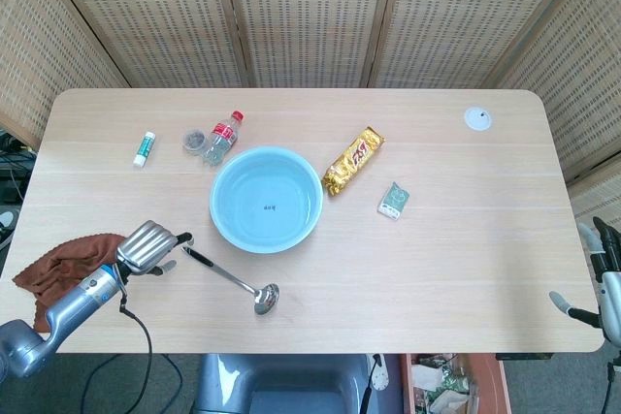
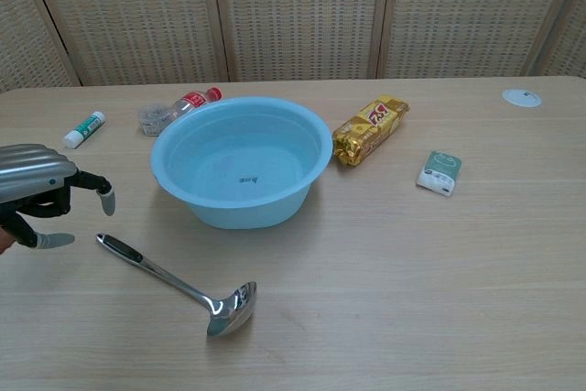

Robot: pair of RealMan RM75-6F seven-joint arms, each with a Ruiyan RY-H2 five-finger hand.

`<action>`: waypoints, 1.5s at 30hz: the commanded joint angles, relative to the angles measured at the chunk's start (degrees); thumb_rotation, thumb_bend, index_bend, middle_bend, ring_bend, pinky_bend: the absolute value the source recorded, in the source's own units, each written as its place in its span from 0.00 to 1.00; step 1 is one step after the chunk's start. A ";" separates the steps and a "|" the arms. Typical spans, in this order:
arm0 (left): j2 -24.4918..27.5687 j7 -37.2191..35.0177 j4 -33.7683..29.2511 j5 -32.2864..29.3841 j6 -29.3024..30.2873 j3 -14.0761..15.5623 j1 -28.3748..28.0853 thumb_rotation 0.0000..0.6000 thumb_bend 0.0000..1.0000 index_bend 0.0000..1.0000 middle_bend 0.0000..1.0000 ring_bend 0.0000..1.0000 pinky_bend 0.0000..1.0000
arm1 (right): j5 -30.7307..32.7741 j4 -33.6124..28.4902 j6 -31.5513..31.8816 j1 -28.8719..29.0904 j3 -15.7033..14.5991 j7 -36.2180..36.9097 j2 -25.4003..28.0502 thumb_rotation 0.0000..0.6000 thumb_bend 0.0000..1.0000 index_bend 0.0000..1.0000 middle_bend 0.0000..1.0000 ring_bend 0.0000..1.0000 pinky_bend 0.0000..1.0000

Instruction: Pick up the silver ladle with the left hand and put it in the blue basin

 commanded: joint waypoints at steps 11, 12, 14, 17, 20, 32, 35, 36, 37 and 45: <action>-5.44 2.32 2.91 -2.58 -3.18 0.44 -1.81 1.00 0.35 0.38 1.00 0.97 1.00 | -0.13 0.06 -0.14 0.01 -0.14 0.65 0.27 1.00 0.00 0.00 0.00 0.00 0.00; -5.73 2.45 3.15 -2.66 -3.21 0.47 -1.88 1.00 0.36 0.38 1.00 0.97 1.00 | -0.14 0.06 -0.14 -0.01 -0.16 0.70 0.29 1.00 0.00 0.00 0.00 0.00 0.00; -6.55 2.73 3.85 -2.92 -3.23 0.49 -2.02 1.00 0.36 0.38 1.00 0.97 1.00 | -0.14 0.09 -0.11 -0.04 -0.16 0.87 0.34 1.00 0.00 0.00 0.00 0.00 0.00; -7.53 2.99 4.81 -3.26 -3.36 0.59 -2.22 1.00 0.36 0.38 1.00 0.97 1.00 | -0.12 0.14 -0.12 -0.04 -0.15 1.12 0.41 1.00 0.00 0.00 0.00 0.00 0.00; -8.39 2.96 5.53 -3.55 -3.44 0.74 -2.37 1.00 0.35 0.38 1.00 0.97 1.00 | -0.08 0.19 -0.18 -0.02 -0.15 1.27 0.46 1.00 0.00 0.00 0.00 0.00 0.00; -9.96 3.11 6.16 -4.41 -4.63 1.35 -3.56 1.00 0.35 0.39 1.00 0.97 1.00 | 0.02 0.27 -0.45 0.06 -0.19 1.55 0.51 1.00 0.00 0.00 0.00 0.00 0.00; -9.88 3.49 5.74 -4.67 -5.00 1.44 -3.94 1.00 0.35 0.39 1.00 0.97 1.00 | 0.06 0.28 -0.47 0.05 -0.20 1.61 0.53 1.00 0.00 0.00 0.00 0.00 0.00; -9.89 3.59 5.63 -4.72 -5.03 1.45 -4.02 1.00 0.35 0.40 1.00 0.97 1.00 | 0.06 0.28 -0.48 0.06 -0.19 1.63 0.53 1.00 0.00 0.00 0.00 0.00 0.00; -9.90 3.75 5.56 -4.78 -5.06 1.47 -4.08 1.00 0.35 0.40 1.00 0.97 1.00 | 0.07 0.30 -0.48 0.06 -0.19 1.66 0.54 1.00 0.00 0.00 0.00 0.00 0.00; -10.75 5.19 5.76 -5.70 -5.49 1.59 -4.31 1.00 0.35 0.40 1.00 0.97 1.00 | 0.01 0.36 -0.42 0.02 -0.21 2.00 0.62 1.00 0.00 0.00 0.00 0.00 0.00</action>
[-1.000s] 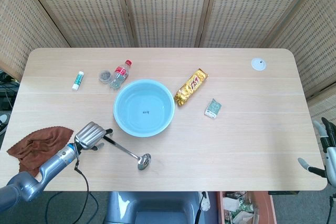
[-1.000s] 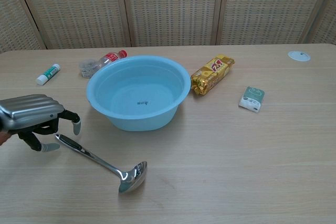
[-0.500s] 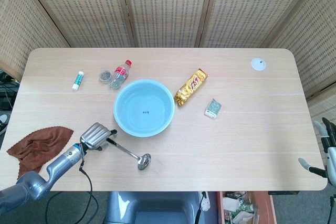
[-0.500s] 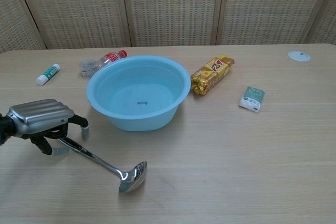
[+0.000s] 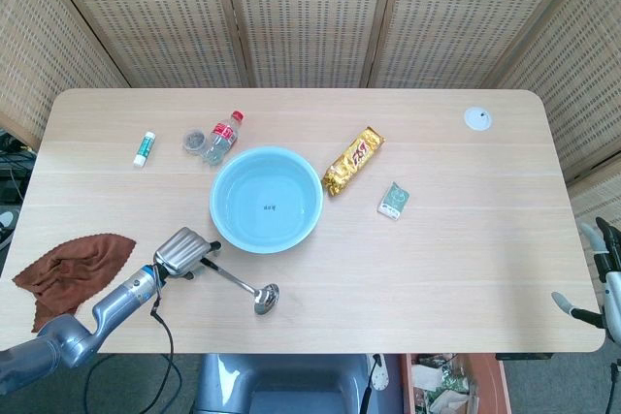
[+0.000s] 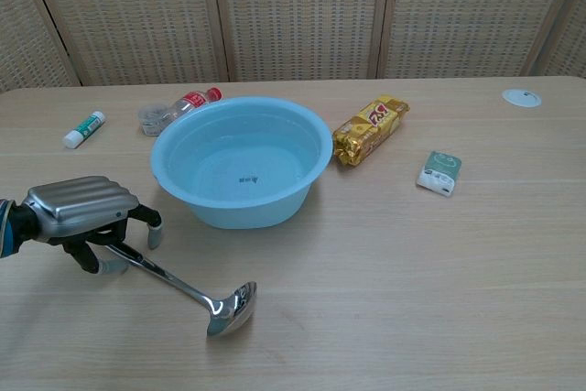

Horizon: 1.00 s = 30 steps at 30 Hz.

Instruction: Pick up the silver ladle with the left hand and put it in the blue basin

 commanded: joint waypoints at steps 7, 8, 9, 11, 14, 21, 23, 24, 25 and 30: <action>-0.98 0.26 0.69 -0.61 0.05 0.23 -0.08 1.00 0.35 0.44 1.00 0.97 1.00 | 0.01 -0.01 0.05 -0.02 0.02 0.32 0.09 1.00 0.00 0.00 0.00 0.00 0.00; -1.06 0.25 0.79 -0.63 0.08 0.29 -0.07 1.00 0.35 0.46 1.00 0.97 1.00 | 0.02 -0.01 0.06 -0.03 0.03 0.37 0.10 1.00 0.00 0.00 0.00 0.00 0.00; -1.16 0.16 0.94 -0.67 0.08 0.41 -0.04 1.00 0.36 0.49 1.00 0.97 1.00 | 0.03 0.00 0.08 -0.04 0.04 0.43 0.12 1.00 0.00 0.00 0.00 0.00 0.00; -1.28 0.09 1.18 -0.72 0.20 0.56 0.02 1.00 0.36 0.54 1.00 0.97 1.00 | 0.04 0.05 0.09 -0.07 0.03 0.59 0.16 1.00 0.00 0.00 0.00 0.00 0.00; -1.33 -0.04 1.34 -0.83 0.65 0.56 0.17 1.00 0.35 0.60 1.00 0.97 1.00 | 0.01 0.05 0.13 -0.07 0.04 0.73 0.19 1.00 0.00 0.00 0.00 0.00 0.00; 0.99 -0.35 -0.65 -0.55 3.94 0.34 0.53 1.00 0.36 0.64 1.00 0.97 1.00 | -0.05 -0.03 0.15 -0.14 -0.02 1.10 0.40 1.00 0.00 0.00 0.00 0.00 0.00; 2.41 0.05 -2.38 -0.34 4.65 0.52 0.62 1.00 0.36 0.66 1.00 0.97 1.00 | -0.03 -0.06 0.20 -0.16 0.00 1.15 0.43 1.00 0.00 0.00 0.00 0.00 0.00; 3.11 0.34 -3.28 -0.31 4.94 0.56 0.66 1.00 0.36 0.68 1.00 0.97 1.00 | -0.02 -0.07 0.22 -0.17 0.01 1.19 0.44 1.00 0.00 0.00 0.00 0.00 0.00; 3.88 0.68 -4.26 -0.28 5.21 0.58 0.69 1.00 0.37 0.69 1.00 0.97 1.00 | -0.03 -0.09 0.24 -0.18 0.00 1.21 0.46 1.00 0.00 0.00 0.00 0.00 0.00; 8.50 2.86 -10.13 0.34 8.21 0.43 1.12 1.00 0.47 0.81 1.00 0.97 1.00 | -0.19 -0.15 0.35 -0.23 -0.06 1.34 0.52 1.00 0.00 0.00 0.00 0.00 0.00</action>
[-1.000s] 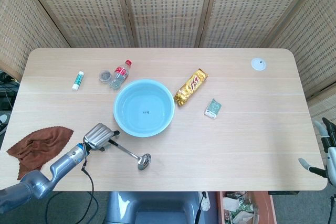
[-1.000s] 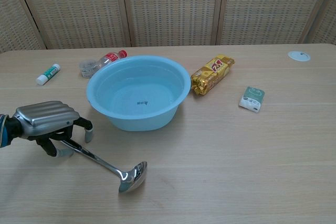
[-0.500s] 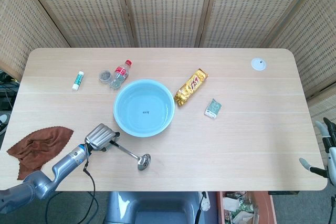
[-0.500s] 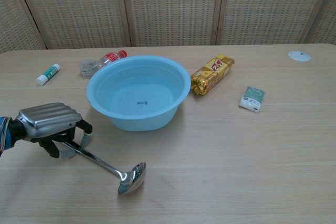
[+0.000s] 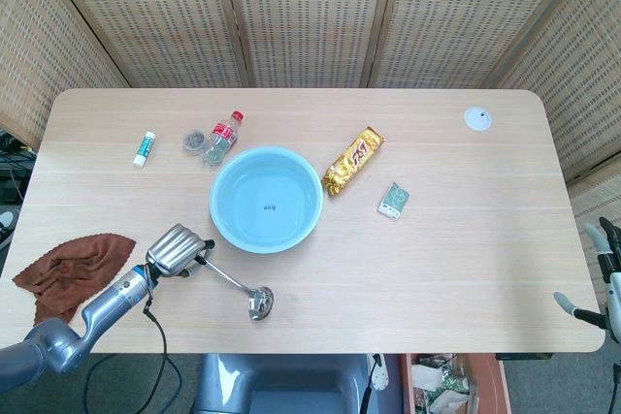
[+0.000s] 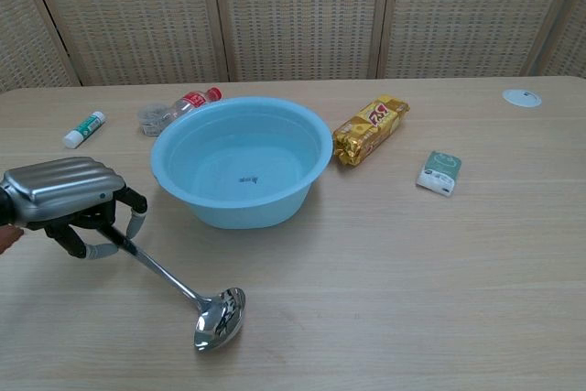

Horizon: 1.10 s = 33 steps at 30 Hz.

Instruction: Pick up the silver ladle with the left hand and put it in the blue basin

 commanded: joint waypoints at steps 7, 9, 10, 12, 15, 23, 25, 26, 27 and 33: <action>9.96 2.09 -12.55 1.35 5.90 -0.54 0.75 1.00 0.62 0.95 1.00 0.97 1.00 | -0.17 -0.09 0.14 -0.06 -0.07 0.11 0.06 1.00 0.00 0.00 0.00 0.00 0.00; 11.56 2.39 -14.77 1.22 6.07 -0.85 0.62 1.00 0.67 0.96 1.00 0.97 1.00 | -0.23 -0.14 0.16 -0.06 -0.10 0.01 0.04 1.00 0.00 0.00 0.00 0.00 0.00; 12.08 2.53 -15.51 1.11 6.07 -0.99 0.55 1.00 0.68 0.97 1.00 0.97 1.00 | -0.24 -0.14 0.16 -0.06 -0.10 -0.04 0.03 1.00 0.00 0.00 0.00 0.00 0.00; 13.43 2.86 -17.47 0.77 5.84 -1.41 0.26 1.00 0.69 0.97 1.00 0.97 1.00 | -0.25 -0.16 0.16 -0.05 -0.11 -0.15 -0.01 1.00 0.00 0.00 0.00 0.00 0.00; 16.39 4.04 -21.61 -0.38 4.91 -3.13 -0.98 1.00 0.70 0.97 1.00 0.97 1.00 | -0.21 -0.19 0.04 0.00 -0.13 -0.32 -0.05 1.00 0.00 0.00 0.00 0.00 0.00; 22.49 9.66 -30.63 -8.87 -2.33 -9.37 -5.52 1.00 0.72 0.98 1.00 0.97 1.00 | 0.67 -0.09 -0.45 0.14 0.17 -0.59 -0.14 1.00 0.00 0.00 0.00 0.00 0.00; 23.93 11.72 -32.01 -13.39 -5.85 -12.29 -8.00 1.00 0.72 0.98 1.00 0.97 1.00 | 1.37 0.11 -1.05 0.32 0.36 -0.63 -0.21 1.00 0.00 0.00 0.00 0.00 0.00; 24.43 12.81 -32.64 -15.35 -7.26 -13.05 -8.78 1.00 0.72 0.98 1.00 0.97 1.00 | 1.54 0.15 -1.22 0.40 0.43 -0.65 -0.22 1.00 0.00 0.00 0.00 0.00 0.00; 24.78 13.99 -32.98 -17.34 -8.48 -13.91 -9.63 1.00 0.72 0.98 1.00 0.97 1.00 | 1.75 0.20 -1.40 0.47 0.51 -0.66 -0.24 1.00 0.00 0.00 0.00 0.00 0.00; 24.47 21.52 -30.55 -28.68 -15.69 -16.81 -15.41 1.00 0.72 0.98 1.00 0.97 1.00 | 2.95 0.50 -2.53 0.90 0.93 -0.73 -0.37 1.00 0.00 0.00 0.00 0.00 0.00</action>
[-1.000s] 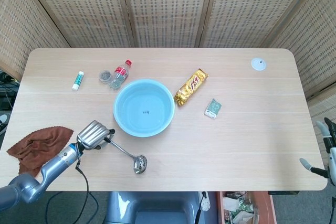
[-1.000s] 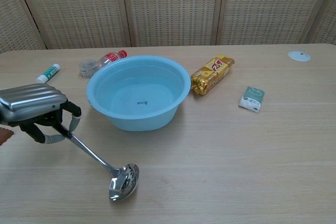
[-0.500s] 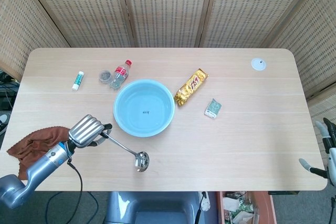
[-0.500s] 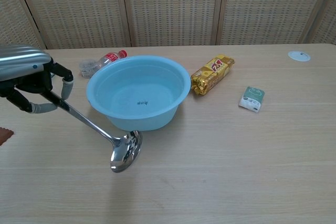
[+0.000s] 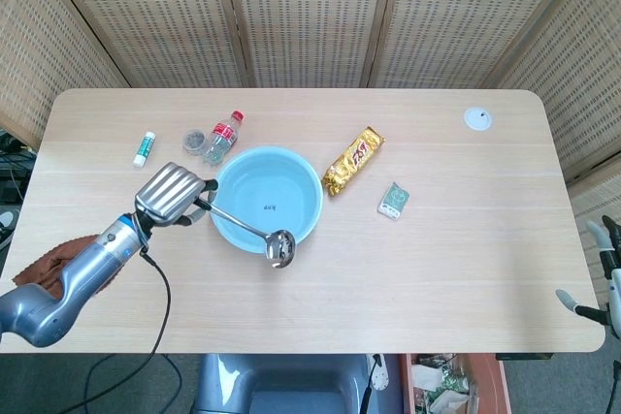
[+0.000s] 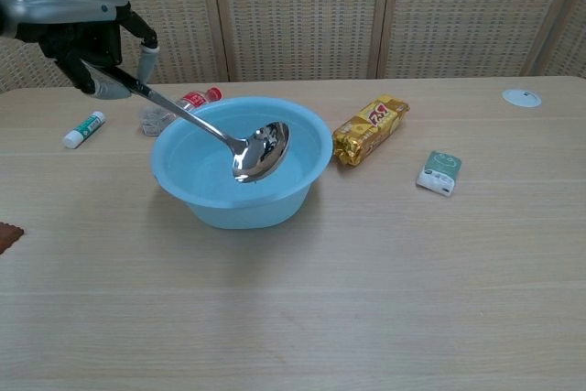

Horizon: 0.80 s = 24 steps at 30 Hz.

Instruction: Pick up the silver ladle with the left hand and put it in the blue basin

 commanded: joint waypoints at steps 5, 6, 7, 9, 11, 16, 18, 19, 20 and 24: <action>-3.06 15.35 8.30 -19.77 -10.76 -1.33 -11.42 1.00 0.72 0.98 1.00 0.97 1.00 | 1.59 0.60 -1.52 0.49 0.44 -0.05 -0.23 1.00 0.00 0.00 0.00 0.00 0.00; -4.07 17.64 9.78 -22.80 -11.11 -0.61 -12.89 1.00 0.72 0.98 1.00 0.97 1.00 | 1.92 0.71 -1.76 0.56 0.54 -0.05 -0.26 1.00 0.00 0.00 0.00 0.00 0.00; -5.04 19.61 11.35 -25.11 -11.35 0.21 -14.06 1.00 0.72 0.98 1.00 0.97 1.00 | 2.30 0.81 -2.02 0.61 0.65 0.02 -0.28 1.00 0.00 0.00 0.00 0.00 0.00; -7.84 22.35 15.23 -31.53 -12.34 1.39 -16.80 1.00 0.72 0.98 1.00 0.97 1.00 | 2.77 1.10 -2.59 0.78 0.81 0.42 -0.28 1.00 0.00 0.00 0.00 0.00 0.00; -9.48 24.10 17.61 -35.91 -12.54 2.37 -18.85 1.00 0.72 0.98 1.00 0.97 1.00 | 2.90 1.36 -2.81 0.86 0.83 0.45 -0.33 1.00 0.00 0.00 0.00 0.00 0.00; -12.02 26.34 21.43 -42.27 -13.24 4.46 -22.09 1.00 0.72 0.98 1.00 0.97 1.00 | 3.79 1.76 -3.79 1.12 0.97 0.29 -0.53 1.00 0.00 0.00 0.00 0.00 0.00; -12.82 26.27 22.27 -44.30 -14.25 4.94 -23.07 1.00 0.72 0.98 1.00 0.97 1.00 | 4.18 1.90 -4.26 1.20 0.99 0.32 -0.60 1.00 0.00 0.00 0.00 0.00 0.00; -13.22 26.40 22.77 -45.16 -14.99 5.29 -23.73 1.00 0.72 0.98 1.00 0.97 1.00 | 4.27 1.95 -4.33 1.23 1.02 0.30 -0.61 1.00 0.00 0.00 0.00 0.00 0.00; -13.57 26.99 23.34 -45.58 -15.17 5.93 -24.41 1.00 0.72 0.98 1.00 0.97 1.00 | 4.32 1.98 -4.30 1.21 1.06 0.29 -0.62 1.00 0.00 0.00 0.00 0.00 0.00; -15.49 30.45 25.13 -47.96 -14.01 9.00 -27.23 1.00 0.72 0.98 1.00 0.97 1.00 | 4.43 2.08 -3.94 1.03 1.28 0.82 -0.47 1.00 0.00 0.00 0.00 0.00 0.00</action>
